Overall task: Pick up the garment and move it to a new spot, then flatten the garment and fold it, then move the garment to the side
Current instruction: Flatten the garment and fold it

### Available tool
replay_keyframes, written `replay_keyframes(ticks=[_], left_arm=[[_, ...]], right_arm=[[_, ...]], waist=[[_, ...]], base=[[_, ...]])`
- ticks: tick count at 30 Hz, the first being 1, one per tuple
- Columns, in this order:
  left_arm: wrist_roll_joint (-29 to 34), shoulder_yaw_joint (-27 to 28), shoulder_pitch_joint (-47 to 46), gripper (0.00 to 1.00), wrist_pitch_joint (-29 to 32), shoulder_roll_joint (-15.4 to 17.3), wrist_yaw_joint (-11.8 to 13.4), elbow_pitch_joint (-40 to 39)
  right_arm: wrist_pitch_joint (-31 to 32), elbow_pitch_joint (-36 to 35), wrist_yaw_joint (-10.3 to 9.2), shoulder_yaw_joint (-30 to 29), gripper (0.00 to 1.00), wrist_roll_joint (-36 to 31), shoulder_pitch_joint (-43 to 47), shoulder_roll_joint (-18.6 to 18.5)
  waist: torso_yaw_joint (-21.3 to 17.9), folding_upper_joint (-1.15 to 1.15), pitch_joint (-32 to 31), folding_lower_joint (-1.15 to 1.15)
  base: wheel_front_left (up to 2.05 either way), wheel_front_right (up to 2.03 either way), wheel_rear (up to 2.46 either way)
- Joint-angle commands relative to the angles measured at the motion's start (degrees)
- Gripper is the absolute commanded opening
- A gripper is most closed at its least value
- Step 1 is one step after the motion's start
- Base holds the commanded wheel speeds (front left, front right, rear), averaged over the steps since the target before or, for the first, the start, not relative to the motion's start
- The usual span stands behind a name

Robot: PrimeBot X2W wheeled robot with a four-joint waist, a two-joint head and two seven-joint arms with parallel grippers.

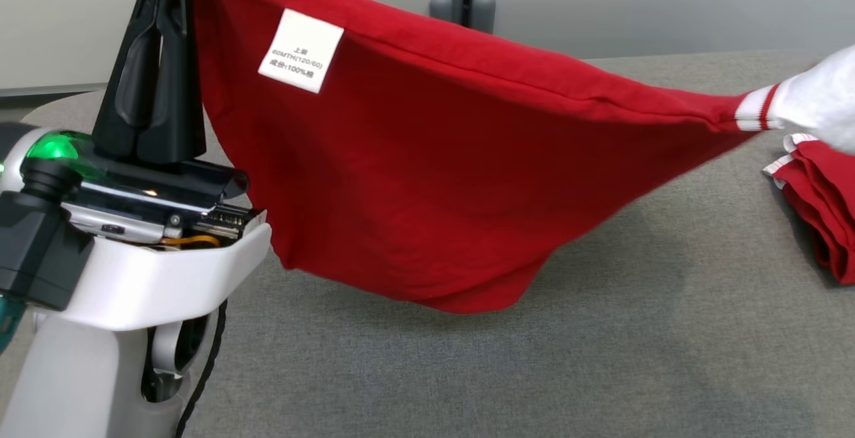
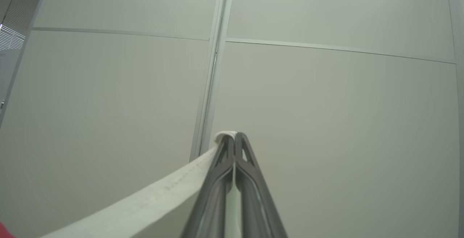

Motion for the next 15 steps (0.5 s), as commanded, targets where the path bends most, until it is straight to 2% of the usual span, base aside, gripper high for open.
replay_keyframes(ticks=[1,9,15], left_arm=[[0.1,0.2,-1.0,0.00,0.6,0.4,0.0,-0.3],[-0.4,-0.5,-4.5,0.00,1.3,-0.5,0.0,0.0],[-1.5,-0.6,-11.9,0.00,2.1,-1.2,-1.1,3.5]], right_arm=[[0.9,-1.0,0.00,-0.4,0.00,-0.1,-0.9,0.4],[4.2,-2.0,0.00,-0.7,0.00,1.1,-4.5,1.6],[5.3,0.9,0.00,2.0,0.00,3.7,-12.8,1.9]], waist=[[-0.5,0.00,-0.4,0.00],[-0.7,0.00,1.0,0.00],[-1.0,0.00,6.7,0.00]], base=[[0.00,0.00,0.00],[0.00,0.00,0.00],[0.00,0.00,0.00]])
